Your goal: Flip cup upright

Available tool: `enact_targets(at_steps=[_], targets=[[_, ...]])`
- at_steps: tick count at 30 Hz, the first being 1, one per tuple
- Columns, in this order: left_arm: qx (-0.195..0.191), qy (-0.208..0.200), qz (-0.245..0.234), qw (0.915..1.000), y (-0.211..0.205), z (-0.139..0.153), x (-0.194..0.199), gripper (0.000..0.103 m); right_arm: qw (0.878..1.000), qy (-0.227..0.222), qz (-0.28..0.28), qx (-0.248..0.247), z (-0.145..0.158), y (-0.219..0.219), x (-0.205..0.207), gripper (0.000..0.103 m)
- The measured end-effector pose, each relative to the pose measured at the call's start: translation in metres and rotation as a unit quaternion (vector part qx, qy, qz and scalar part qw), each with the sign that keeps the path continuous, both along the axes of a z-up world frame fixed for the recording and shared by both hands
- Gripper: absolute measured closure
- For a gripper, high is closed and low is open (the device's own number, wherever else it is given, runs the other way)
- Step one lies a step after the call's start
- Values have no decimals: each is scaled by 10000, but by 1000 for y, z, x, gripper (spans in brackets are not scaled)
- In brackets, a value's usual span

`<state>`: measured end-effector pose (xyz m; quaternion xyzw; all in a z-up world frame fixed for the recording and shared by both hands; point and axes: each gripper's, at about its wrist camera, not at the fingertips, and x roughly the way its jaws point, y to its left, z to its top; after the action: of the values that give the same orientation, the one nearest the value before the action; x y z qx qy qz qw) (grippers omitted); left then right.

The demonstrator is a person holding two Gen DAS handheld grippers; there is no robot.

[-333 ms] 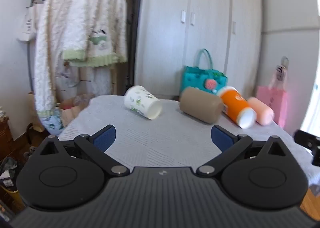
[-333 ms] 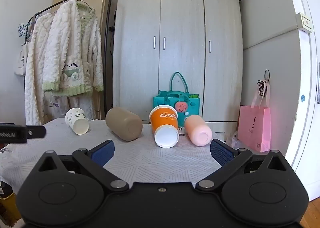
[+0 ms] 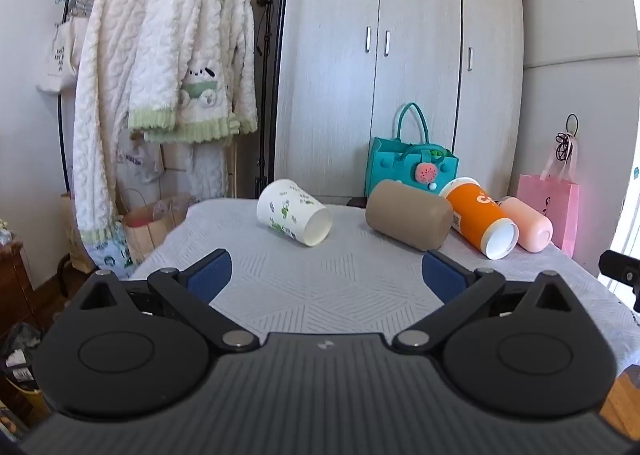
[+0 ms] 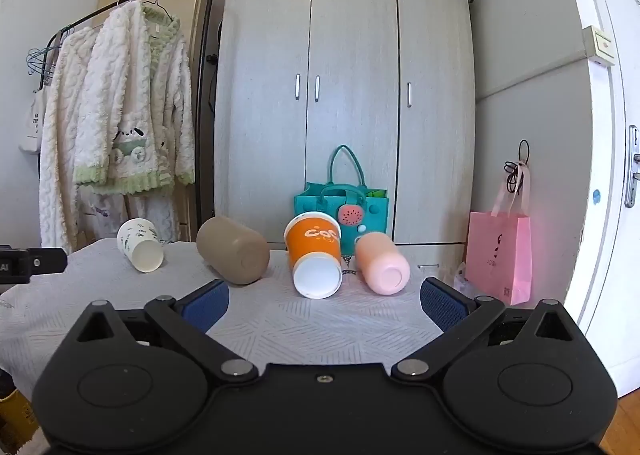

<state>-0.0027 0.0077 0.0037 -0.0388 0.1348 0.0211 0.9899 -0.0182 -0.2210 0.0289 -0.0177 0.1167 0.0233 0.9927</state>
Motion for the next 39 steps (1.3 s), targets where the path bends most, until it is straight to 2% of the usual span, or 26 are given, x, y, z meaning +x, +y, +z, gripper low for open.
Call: enact_targets(at_steps=[9,14,23,32,39], targets=[[52,-17,-46,10000,0,3,1,0,10000,-48,-21,37,1,1,2,0],[-417,75,-447,9981,5,3,8,0,10000,63,-23,-41,2,3,8,0],[-140,-55,-421,9990,-11,3,5,0,10000,33,3,-81,1,3,9,0],[-183,21,-369,9991,-9,0,9,0,9999,71,-25,87,0,0,15,0],[-218,102,-372,9990,-6,1,15,0,10000,52,56,24,1,4,19,0]])
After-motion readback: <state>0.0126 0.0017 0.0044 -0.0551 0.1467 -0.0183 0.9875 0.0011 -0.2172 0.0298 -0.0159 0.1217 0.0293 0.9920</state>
